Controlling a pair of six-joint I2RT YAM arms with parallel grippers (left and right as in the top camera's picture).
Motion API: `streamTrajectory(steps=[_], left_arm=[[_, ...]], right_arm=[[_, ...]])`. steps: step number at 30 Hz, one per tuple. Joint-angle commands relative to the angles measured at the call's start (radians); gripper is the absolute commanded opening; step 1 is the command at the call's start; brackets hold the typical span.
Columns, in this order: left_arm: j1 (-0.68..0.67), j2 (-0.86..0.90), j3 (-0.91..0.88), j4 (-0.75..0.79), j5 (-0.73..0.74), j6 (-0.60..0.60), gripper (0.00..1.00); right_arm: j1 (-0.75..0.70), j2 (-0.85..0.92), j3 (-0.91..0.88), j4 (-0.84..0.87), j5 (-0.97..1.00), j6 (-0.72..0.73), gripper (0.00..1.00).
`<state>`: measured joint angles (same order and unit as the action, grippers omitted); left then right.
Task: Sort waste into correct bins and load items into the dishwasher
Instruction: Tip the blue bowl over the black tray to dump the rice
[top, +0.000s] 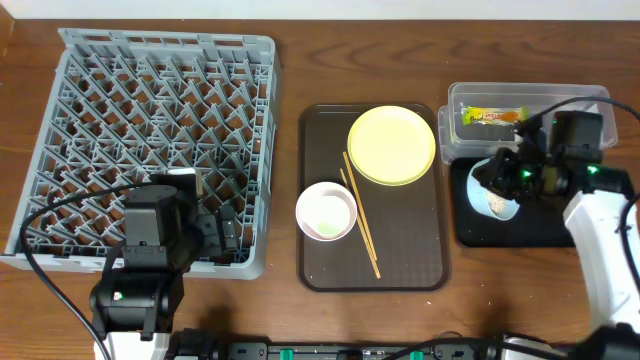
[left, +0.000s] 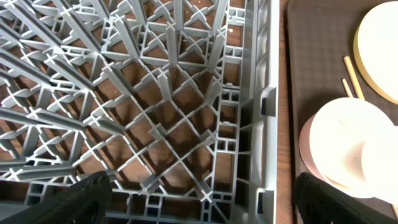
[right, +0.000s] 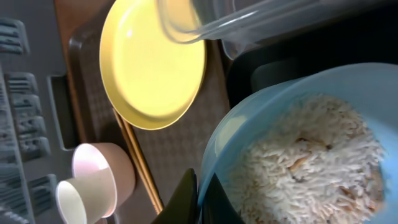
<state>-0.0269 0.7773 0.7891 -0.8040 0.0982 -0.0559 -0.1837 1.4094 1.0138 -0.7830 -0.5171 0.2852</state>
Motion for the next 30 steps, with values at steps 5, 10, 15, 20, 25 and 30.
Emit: streamTrajectory(steps=[5, 10, 15, 20, 25, 30], left_arm=[[0.002, -0.001, 0.020, 0.001, -0.002, -0.009, 0.95], [0.002, -0.001, 0.020, 0.001, -0.002, -0.009, 0.95], [0.002, -0.001, 0.020, 0.001, -0.002, -0.009, 0.95], [0.002, -0.001, 0.020, 0.001, -0.002, -0.009, 0.95], [0.002, -0.001, 0.020, 0.001, -0.002, -0.009, 0.95], [0.002, -0.001, 0.020, 0.001, -0.002, -0.009, 0.95]], right_arm=[[-0.124, 0.112, 0.003, 0.017, -0.291, -0.109, 0.01], [-0.192, 0.206, 0.003, 0.035, -0.489, -0.146, 0.01], [-0.241, 0.284, 0.003, 0.046, -0.647, -0.190, 0.01], [-0.296, 0.349, 0.003, 0.047, -0.727, -0.196, 0.01], [-0.385, 0.415, 0.003, 0.050, -0.886, -0.197, 0.01], [-0.433, 0.426, 0.003, 0.055, -0.962, -0.197, 0.01]])
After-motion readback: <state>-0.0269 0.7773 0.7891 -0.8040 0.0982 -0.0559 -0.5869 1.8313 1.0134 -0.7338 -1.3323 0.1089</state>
